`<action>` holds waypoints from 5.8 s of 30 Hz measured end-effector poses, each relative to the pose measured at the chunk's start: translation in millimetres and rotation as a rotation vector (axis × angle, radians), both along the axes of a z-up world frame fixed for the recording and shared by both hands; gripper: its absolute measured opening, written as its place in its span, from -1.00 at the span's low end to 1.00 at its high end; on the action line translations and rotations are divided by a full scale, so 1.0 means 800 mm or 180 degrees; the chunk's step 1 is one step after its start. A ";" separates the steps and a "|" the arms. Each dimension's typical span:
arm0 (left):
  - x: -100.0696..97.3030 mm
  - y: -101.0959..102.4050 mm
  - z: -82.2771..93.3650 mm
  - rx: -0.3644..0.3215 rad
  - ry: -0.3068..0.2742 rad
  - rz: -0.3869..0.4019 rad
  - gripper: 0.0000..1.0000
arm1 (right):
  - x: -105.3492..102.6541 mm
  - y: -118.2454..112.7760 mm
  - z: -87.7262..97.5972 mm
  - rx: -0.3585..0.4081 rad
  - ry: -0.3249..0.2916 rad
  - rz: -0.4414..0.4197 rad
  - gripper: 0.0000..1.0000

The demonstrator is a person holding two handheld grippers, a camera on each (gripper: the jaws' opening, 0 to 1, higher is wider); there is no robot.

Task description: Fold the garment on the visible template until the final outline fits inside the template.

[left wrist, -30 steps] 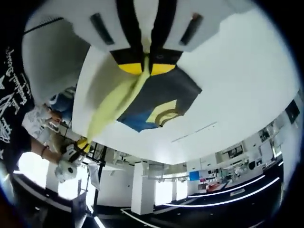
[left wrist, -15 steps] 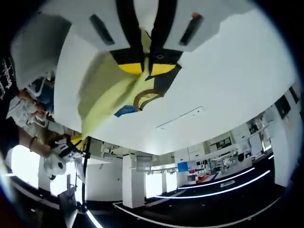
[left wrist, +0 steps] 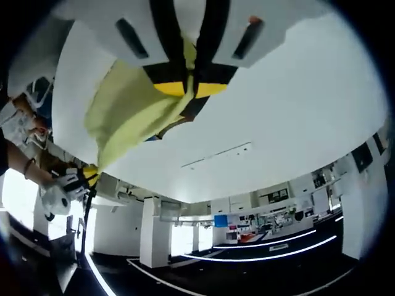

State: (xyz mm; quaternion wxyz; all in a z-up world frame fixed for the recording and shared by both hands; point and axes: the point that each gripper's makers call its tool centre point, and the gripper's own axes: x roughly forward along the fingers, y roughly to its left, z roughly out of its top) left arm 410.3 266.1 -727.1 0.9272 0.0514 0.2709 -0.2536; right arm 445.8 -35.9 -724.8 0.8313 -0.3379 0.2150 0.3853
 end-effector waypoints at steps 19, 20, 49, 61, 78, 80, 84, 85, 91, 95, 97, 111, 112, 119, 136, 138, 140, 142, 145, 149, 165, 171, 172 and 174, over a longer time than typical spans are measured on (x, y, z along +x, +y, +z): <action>0.046 0.012 -0.089 0.0006 0.0380 0.0086 -0.96 | 0.056 0.010 -0.091 -0.0106 0.0344 -0.0238 -1.00; 0.049 0.014 -0.094 -0.0006 0.0398 0.0098 -0.96 | 0.058 0.009 -0.096 -0.0118 0.0354 -0.0239 -1.00; 0.045 0.033 -0.100 0.0241 0.0153 -0.0118 -0.81 | 0.057 0.000 -0.121 0.0003 0.0722 -0.0285 -0.57; 0.040 0.011 -0.135 0.0917 0.0172 -0.0665 -0.51 | 0.069 -0.009 -0.133 -0.0095 0.0599 -0.0257 -0.60; 0.070 0.022 -0.119 0.0809 -0.0098 -0.0563 -1.00 | 0.075 -0.009 -0.129 -0.0038 0.0533 -0.0305 -1.00; 0.073 0.026 -0.108 0.0638 -0.0150 -0.0444 -1.00 | 0.076 -0.003 -0.112 0.0308 0.0583 -0.0432 -1.00; 0.083 0.033 -0.087 0.0101 -0.0111 -0.0041 -1.00 | 0.087 -0.008 -0.093 0.0578 0.0550 -0.0636 -1.00; 0.083 0.032 -0.084 0.0044 -0.0097 0.0055 -1.00 | 0.089 -0.009 -0.092 0.0599 0.0547 -0.0651 -1.00; 0.099 0.031 -0.096 -0.0126 0.0047 0.0333 -1.00 | 0.100 -0.004 -0.112 0.0587 0.0607 -0.0841 -1.00; 0.104 0.034 -0.116 -0.0112 0.0267 0.0563 -1.00 | 0.110 -0.006 -0.130 0.0719 0.0723 -0.1138 -1.00; 0.108 0.037 -0.123 -0.0055 0.0290 0.0591 -1.00 | 0.114 -0.006 -0.131 0.0742 0.0712 -0.1166 -1.00; 0.106 0.064 -0.105 -0.0182 0.0073 0.0817 -0.43 | 0.116 -0.007 -0.128 0.1031 0.0777 -0.1444 -0.20; 0.105 0.064 -0.104 -0.0170 0.0066 0.0807 -0.36 | 0.113 -0.005 -0.126 0.1052 0.0814 -0.1433 -0.13; 0.083 0.059 -0.082 -0.0145 -0.0109 0.0629 0.17 | 0.079 0.012 -0.113 0.1195 0.1088 -0.1246 0.50; -0.004 0.040 -0.075 -0.0155 -0.0181 0.0185 0.78 | 0.002 0.024 -0.089 0.1256 0.1300 -0.0904 0.94; -0.015 0.040 -0.079 -0.0155 -0.0159 0.0158 0.82 | -0.008 0.024 -0.089 0.1252 0.1330 -0.0866 0.97; -0.028 0.036 -0.081 -0.0154 -0.0116 0.0122 0.82 | -0.017 0.022 -0.088 0.1214 0.1320 -0.0834 0.97; -0.038 0.032 -0.080 -0.0141 -0.0101 0.0099 0.82 | -0.026 0.019 -0.088 0.1189 0.1324 -0.0819 0.97; -0.055 0.031 -0.081 -0.0116 -0.0058 0.0048 0.73 | -0.040 0.016 -0.087 0.1194 0.1340 -0.0801 0.96; -0.080 0.028 -0.083 -0.0124 -0.0012 -0.0020 0.56 | -0.061 0.011 -0.087 0.1163 0.1322 -0.0769 0.89; -0.117 0.013 -0.108 -0.0275 0.0164 0.0042 -0.41 | -0.096 -0.014 -0.100 0.1264 0.1192 -0.0894 0.19; -0.121 0.011 -0.117 -0.0372 0.0227 0.0093 -0.60 | -0.103 -0.022 -0.115 0.1244 0.1207 -0.0968 0.04; -0.122 0.010 -0.119 -0.0365 0.0239 0.0090 -0.60 | -0.104 -0.024 -0.119 0.1237 0.1228 -0.0988 0.01; -0.124 0.008 -0.120 -0.0358 0.0257 0.0089 -0.63 | -0.108 -0.026 -0.124 0.1222 0.1244 -0.1021 -0.04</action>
